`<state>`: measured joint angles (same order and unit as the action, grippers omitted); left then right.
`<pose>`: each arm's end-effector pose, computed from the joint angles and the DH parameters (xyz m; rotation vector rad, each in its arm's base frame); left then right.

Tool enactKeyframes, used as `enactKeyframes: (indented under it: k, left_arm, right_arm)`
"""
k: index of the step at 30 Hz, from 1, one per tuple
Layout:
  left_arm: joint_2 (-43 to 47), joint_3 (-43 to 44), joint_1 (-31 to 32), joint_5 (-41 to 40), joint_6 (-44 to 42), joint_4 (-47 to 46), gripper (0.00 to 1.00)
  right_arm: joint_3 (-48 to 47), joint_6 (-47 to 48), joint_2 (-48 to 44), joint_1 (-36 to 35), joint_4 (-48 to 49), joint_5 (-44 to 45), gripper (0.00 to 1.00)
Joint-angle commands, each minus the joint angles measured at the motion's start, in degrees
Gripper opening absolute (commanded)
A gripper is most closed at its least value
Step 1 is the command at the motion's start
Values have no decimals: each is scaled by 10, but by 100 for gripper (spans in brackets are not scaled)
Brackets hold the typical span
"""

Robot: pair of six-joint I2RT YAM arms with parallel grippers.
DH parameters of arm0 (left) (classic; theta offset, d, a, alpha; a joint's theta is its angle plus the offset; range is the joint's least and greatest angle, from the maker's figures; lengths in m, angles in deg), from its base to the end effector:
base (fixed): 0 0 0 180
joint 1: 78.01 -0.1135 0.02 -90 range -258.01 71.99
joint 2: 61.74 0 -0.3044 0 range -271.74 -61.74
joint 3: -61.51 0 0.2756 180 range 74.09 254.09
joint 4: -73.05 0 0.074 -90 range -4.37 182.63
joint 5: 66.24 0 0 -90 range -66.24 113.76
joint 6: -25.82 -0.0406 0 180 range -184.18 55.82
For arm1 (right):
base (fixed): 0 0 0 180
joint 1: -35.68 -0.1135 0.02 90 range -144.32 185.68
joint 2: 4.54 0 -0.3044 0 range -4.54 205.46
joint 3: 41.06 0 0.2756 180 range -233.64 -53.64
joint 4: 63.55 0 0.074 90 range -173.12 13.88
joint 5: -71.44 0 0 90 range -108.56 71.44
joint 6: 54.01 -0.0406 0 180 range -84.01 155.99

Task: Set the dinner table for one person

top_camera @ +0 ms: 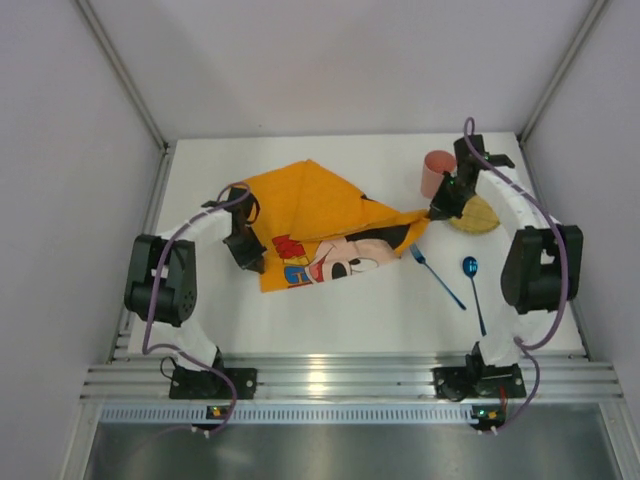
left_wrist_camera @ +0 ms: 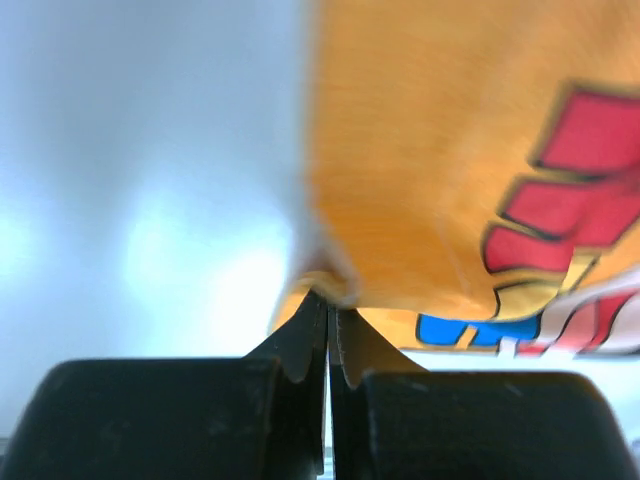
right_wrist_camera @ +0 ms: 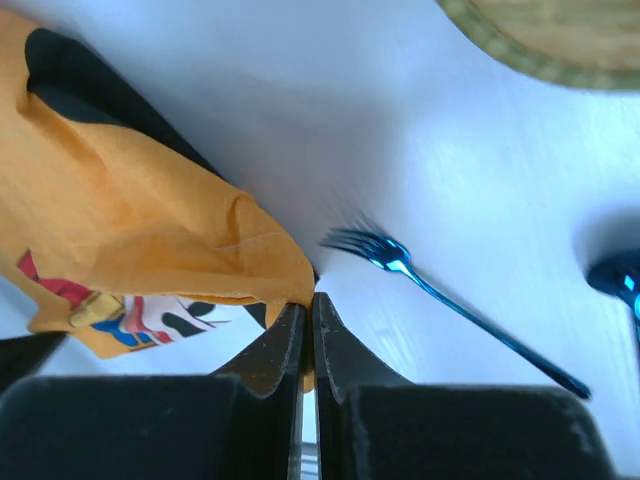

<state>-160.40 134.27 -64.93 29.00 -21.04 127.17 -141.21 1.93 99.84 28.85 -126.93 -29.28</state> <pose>0.3241 -0.0791 0.1813 -0.7718 2.9209 -0.2462 0.4100 0.0567 0.2827 0.6102 2.7407 0.4409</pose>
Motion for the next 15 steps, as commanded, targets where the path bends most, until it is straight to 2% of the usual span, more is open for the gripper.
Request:
enactKeyframes:
  k: [1,6,9,12,14,15]
  left_arm:
    - [-17,95,-49,-92,-63,93,0]
    - [-21,127,-75,-108,-73,118,0]
    - [-1,107,-75,-100,-64,121,0]
    - [36,80,-72,-79,-50,119,0]
    - [73,60,-62,-76,-31,119,18]
    - [85,51,-53,-76,-24,118,24]
  right_arm:
    - [76,8,-96,20,-43,18,0]
    - [221,21,-166,20,-35,-4,0]
    - [268,38,-175,20,-8,-11,0]
    - [277,51,-171,20,12,-5,0]
    - [269,53,-168,20,12,8,0]
    - [260,52,-167,20,13,10,0]
